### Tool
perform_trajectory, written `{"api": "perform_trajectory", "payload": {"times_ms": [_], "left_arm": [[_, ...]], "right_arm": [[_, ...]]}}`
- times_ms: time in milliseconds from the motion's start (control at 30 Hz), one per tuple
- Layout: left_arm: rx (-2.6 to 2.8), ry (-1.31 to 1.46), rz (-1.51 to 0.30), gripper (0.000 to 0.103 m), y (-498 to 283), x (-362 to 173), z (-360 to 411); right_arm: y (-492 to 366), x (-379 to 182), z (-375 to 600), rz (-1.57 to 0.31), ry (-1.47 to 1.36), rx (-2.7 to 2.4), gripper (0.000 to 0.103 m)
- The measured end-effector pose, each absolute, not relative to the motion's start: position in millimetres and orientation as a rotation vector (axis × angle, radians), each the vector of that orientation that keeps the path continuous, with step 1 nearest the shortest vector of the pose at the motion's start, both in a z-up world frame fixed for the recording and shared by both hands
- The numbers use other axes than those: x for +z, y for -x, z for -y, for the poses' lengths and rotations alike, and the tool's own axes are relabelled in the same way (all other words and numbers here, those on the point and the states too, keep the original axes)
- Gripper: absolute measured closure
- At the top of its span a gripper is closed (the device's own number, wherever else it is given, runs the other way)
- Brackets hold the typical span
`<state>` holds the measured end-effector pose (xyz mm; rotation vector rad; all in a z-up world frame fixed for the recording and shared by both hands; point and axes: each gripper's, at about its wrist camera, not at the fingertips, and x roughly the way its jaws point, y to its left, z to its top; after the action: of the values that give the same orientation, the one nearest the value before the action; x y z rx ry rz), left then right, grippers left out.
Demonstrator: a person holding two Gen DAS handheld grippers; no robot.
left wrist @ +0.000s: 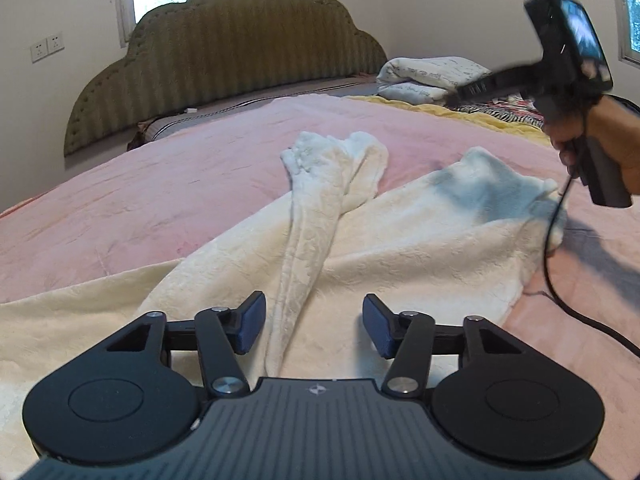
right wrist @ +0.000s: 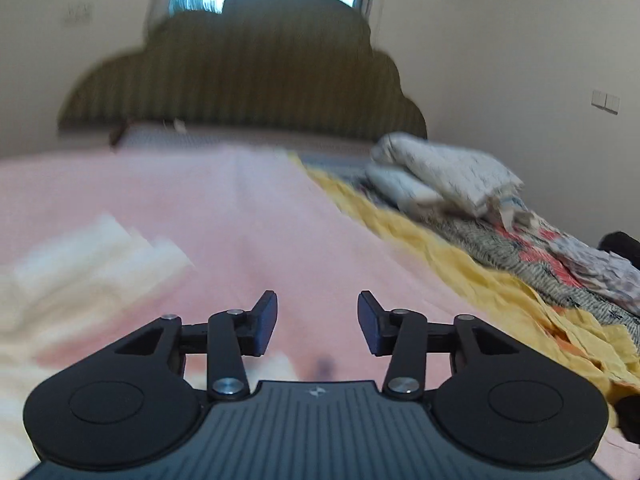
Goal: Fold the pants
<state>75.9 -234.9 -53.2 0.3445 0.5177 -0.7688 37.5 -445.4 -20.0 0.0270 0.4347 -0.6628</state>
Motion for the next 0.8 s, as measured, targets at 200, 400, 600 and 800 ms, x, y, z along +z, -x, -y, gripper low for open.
{"api": "perform_trajectory", "payload": {"times_ms": [200,400,600,800], "left_arm": [[-0.733,-0.268,-0.547,0.086,-92.2,-54.6,226.1],[-0.755,-0.225,-0.545,0.084,-93.7,-57.0,219.4],[-0.790,-0.184,-0.554,0.076,-96.9,-58.9,213.4],[-0.795,-0.199,-0.549,0.095,-97.7,-57.8,211.7]], "right_arm": [[-114.4,5.9,353.1,-0.524,0.106,-0.241,0.048],[-230.5,-32.1,318.6,-0.733,0.207,-0.268,0.033],[-237.6,-47.2,355.5,-0.753,0.033,-0.311,0.091],[-150.6,-13.9,406.1,-0.450,-0.352,-0.329,0.095]]}}
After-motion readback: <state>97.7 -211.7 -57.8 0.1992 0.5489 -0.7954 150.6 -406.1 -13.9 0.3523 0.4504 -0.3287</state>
